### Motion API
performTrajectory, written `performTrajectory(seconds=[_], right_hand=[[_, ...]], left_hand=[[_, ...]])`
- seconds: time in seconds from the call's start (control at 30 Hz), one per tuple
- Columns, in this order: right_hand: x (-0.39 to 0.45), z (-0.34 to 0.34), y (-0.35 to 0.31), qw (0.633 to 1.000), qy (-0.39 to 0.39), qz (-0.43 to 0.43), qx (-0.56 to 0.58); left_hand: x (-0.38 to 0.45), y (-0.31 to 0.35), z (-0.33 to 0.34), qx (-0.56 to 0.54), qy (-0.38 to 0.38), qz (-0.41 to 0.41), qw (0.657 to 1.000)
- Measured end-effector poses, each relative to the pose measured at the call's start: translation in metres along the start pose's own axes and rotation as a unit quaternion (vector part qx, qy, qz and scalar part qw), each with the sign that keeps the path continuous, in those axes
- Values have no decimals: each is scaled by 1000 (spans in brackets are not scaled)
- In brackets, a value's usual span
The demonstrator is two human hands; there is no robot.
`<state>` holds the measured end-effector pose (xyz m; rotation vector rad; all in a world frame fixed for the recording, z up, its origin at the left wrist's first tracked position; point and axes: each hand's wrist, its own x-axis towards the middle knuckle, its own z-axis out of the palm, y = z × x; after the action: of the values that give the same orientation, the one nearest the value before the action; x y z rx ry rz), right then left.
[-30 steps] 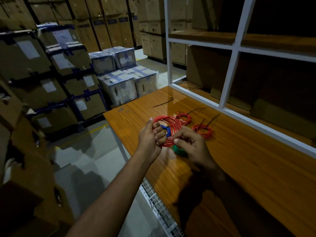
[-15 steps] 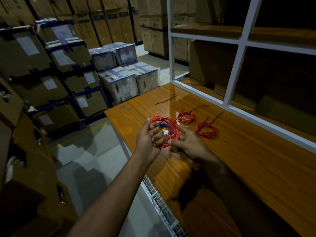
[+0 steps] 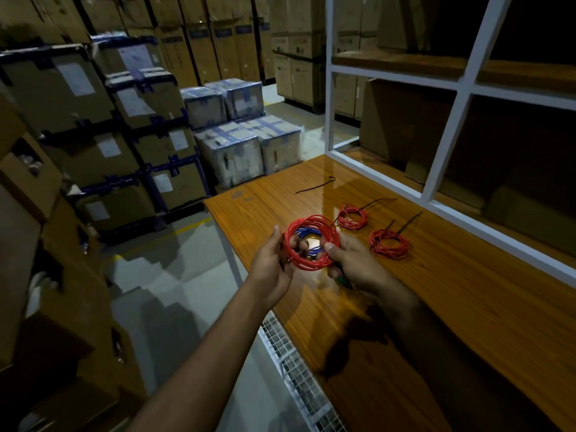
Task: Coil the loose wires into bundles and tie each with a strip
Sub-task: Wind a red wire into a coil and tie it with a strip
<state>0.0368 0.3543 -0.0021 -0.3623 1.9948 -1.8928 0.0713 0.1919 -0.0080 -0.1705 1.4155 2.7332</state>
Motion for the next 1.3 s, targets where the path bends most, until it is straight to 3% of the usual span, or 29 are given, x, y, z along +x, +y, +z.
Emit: performTrajectory(seconds=[0.23,0.37,0.43,0.57,0.67,0.73,0.83,0.97,1.07,1.17,1.23,1.3], right_hand=[[2,-12,-12,982,-76,-30,-167],[5,0,-19,953,-127,-78,-263],[8,4,-22,938,-116,-99,-312],[13,6,-12,922,-85,-145,-348],[12,10,-6,914,-87,-169,-359],[13,7,-5,926,-128,-150,-322],[18,-1,-2,963,-209,-65,-159],[29,6,10,974,-229,-4,4],[40,19,8,959,-215,58,176],[59,37,4,931,-144,149,301],[75,47,2,923,-101,184,323],[92,54,3,943,-66,176,274]], left_hand=[[-5,33,-12,273,4,-46,961],[-4,57,-1,431,-37,-74,898],[-3,61,-1,410,-46,-110,904],[-4,51,-12,172,-37,-158,972],[-1,44,-23,88,-47,-169,981],[-2,41,-31,52,-65,-181,980],[-3,39,-39,27,-108,-215,970],[5,51,-44,111,-132,-215,961],[16,54,-50,121,-120,-196,966],[30,51,-61,86,-94,-183,975],[41,51,-71,61,-96,-174,978],[55,53,-81,24,-125,-174,976]])
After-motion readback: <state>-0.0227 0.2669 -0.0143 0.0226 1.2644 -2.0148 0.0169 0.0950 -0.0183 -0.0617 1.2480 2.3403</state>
